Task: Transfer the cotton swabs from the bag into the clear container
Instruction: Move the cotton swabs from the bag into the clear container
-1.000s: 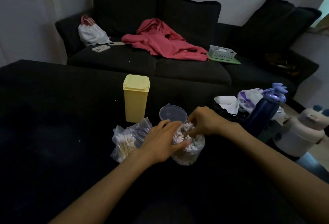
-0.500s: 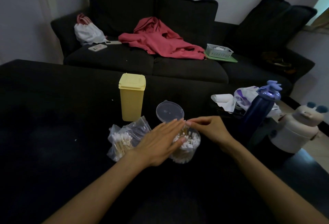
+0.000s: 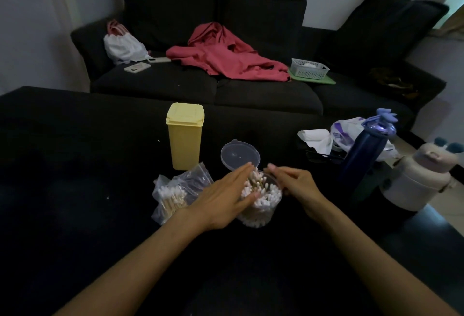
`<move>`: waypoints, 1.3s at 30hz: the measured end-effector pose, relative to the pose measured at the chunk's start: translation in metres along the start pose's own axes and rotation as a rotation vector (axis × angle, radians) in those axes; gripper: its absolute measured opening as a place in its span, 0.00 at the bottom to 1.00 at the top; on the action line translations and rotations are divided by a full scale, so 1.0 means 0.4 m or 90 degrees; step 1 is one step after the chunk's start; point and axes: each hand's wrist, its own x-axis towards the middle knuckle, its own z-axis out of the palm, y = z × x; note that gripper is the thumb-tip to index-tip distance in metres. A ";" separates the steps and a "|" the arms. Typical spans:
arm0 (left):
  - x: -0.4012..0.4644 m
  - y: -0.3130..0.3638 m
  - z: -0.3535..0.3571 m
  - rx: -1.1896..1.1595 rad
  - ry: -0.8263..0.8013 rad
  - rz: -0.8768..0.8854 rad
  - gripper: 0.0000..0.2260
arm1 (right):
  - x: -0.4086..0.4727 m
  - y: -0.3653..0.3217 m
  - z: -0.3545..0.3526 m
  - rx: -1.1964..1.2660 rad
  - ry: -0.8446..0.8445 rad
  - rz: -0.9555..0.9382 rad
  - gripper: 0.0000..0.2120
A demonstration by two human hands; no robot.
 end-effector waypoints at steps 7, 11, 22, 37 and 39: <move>0.028 -0.002 -0.010 0.132 -0.025 0.041 0.28 | -0.020 0.013 0.011 0.044 -0.011 0.009 0.13; 0.032 -0.007 0.000 0.176 -0.039 0.046 0.27 | -0.028 0.040 0.011 0.083 0.029 -0.014 0.11; 0.050 -0.018 0.000 0.059 -0.098 0.008 0.28 | -0.005 0.020 0.012 0.038 0.024 0.015 0.10; -0.263 -0.124 -0.118 -0.091 0.355 -0.299 0.06 | -0.133 -0.119 0.199 -0.172 0.023 -0.197 0.08; -0.292 -0.138 -0.123 -0.071 0.357 -0.362 0.10 | -0.136 -0.098 0.254 -0.234 -0.036 -0.225 0.14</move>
